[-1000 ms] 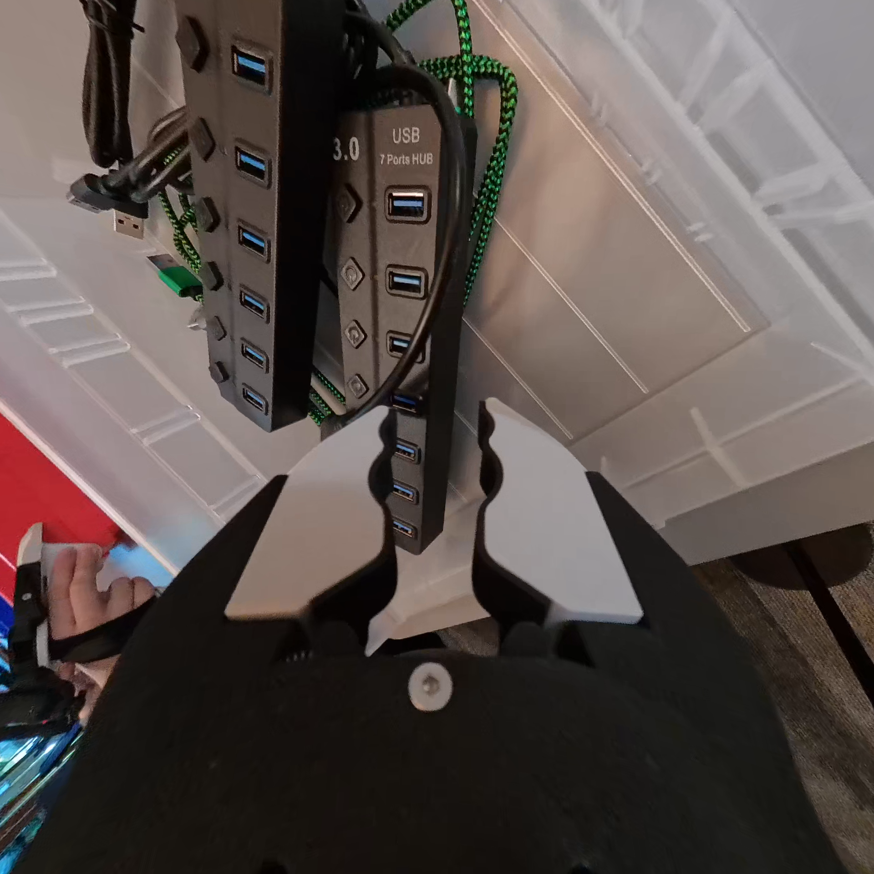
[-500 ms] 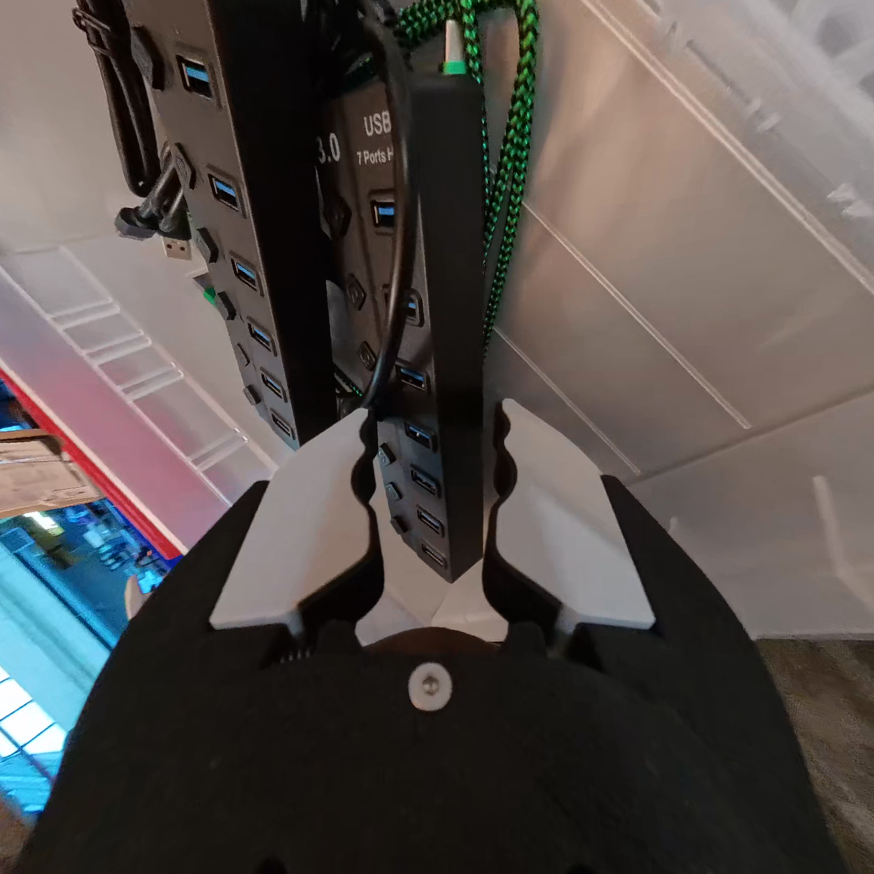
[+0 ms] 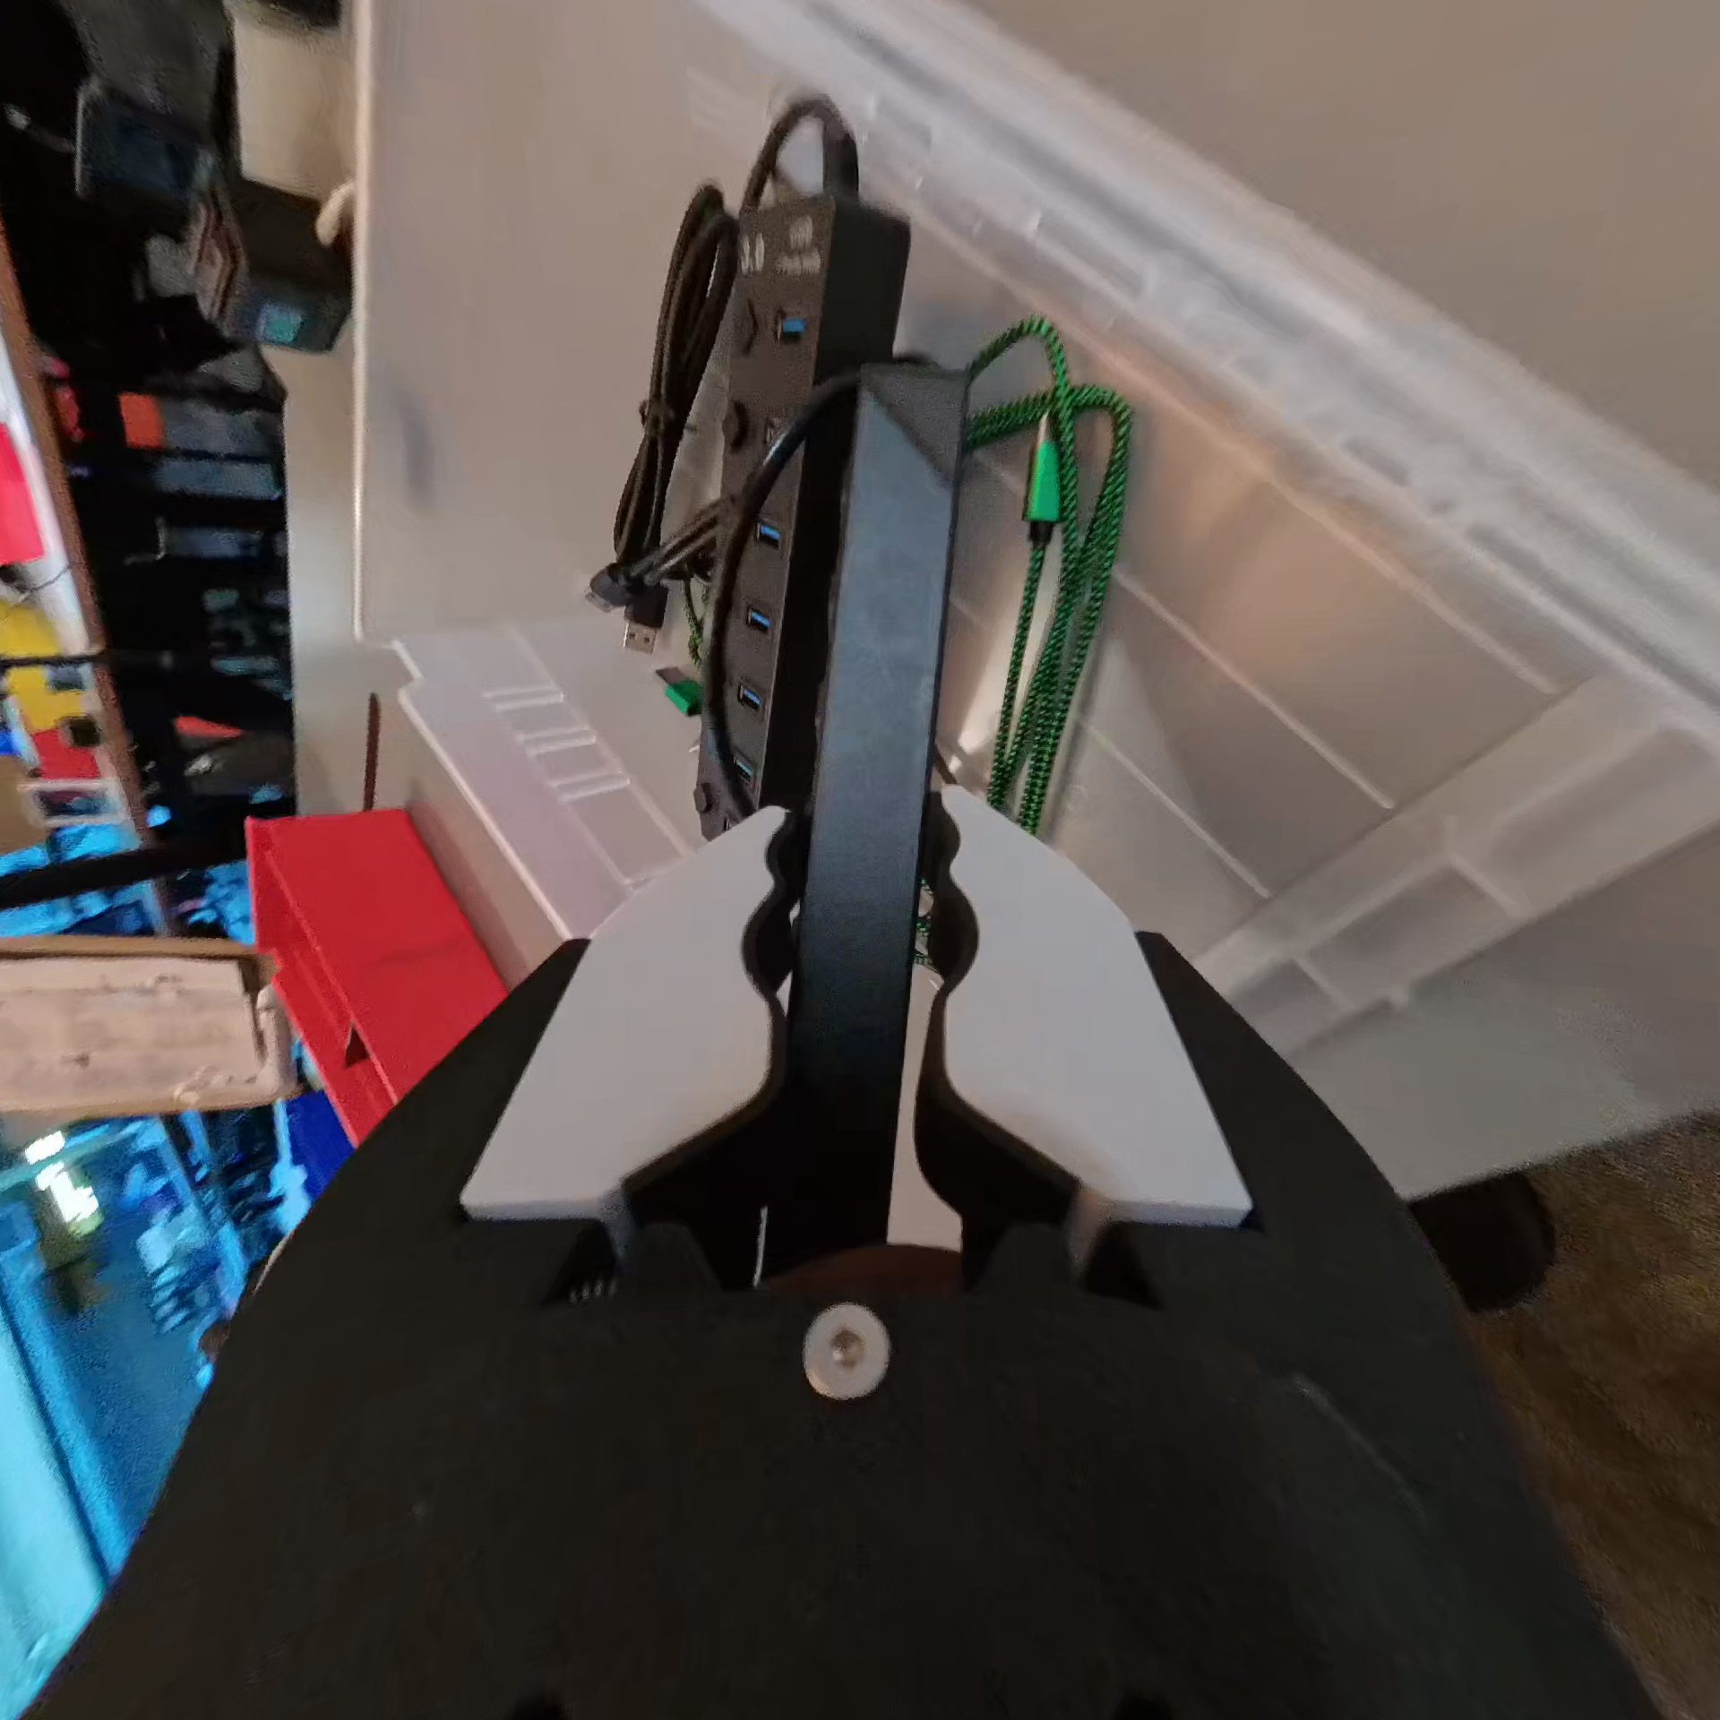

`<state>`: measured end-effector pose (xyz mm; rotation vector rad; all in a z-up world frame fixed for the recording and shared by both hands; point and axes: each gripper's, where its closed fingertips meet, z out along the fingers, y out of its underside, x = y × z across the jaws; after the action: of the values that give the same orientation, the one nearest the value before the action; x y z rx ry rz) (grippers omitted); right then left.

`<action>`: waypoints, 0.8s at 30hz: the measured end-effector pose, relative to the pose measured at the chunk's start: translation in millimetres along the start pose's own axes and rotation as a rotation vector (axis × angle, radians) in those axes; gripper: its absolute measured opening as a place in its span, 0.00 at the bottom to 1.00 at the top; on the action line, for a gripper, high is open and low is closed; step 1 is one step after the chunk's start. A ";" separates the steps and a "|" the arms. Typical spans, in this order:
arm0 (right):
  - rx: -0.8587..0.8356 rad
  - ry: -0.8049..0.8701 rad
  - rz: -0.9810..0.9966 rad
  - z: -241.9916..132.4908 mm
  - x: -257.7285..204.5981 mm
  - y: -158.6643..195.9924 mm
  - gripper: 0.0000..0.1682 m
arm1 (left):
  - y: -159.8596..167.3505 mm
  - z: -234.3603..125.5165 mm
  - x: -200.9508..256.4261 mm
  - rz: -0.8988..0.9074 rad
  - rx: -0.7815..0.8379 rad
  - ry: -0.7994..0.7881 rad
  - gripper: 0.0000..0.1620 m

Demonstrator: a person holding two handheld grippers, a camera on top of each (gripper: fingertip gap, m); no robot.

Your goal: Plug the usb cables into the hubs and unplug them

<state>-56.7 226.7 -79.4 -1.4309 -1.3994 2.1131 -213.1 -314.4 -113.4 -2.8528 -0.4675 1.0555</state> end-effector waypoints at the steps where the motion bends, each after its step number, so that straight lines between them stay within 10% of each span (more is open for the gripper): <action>1: 0.000 -0.001 0.001 0.1 -0.2 0.0 0.13 | -1.9 -8.1 0.4 0.010 0.008 0.029 0.17; 9: 0.005 -0.006 0.018 -0.2 -0.2 0.0 0.13 | 2.6 -47.7 -5.0 0.189 -0.047 0.073 0.17; 24: 0.019 -0.022 0.058 -2.6 -0.9 -1.2 0.14 | -30.5 -144.1 -109.2 0.434 -0.090 -0.366 0.17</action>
<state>-54.6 228.3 -78.1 -1.4624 -1.3580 2.1784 -206.6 -312.0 69.8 -2.9136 0.1074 1.6795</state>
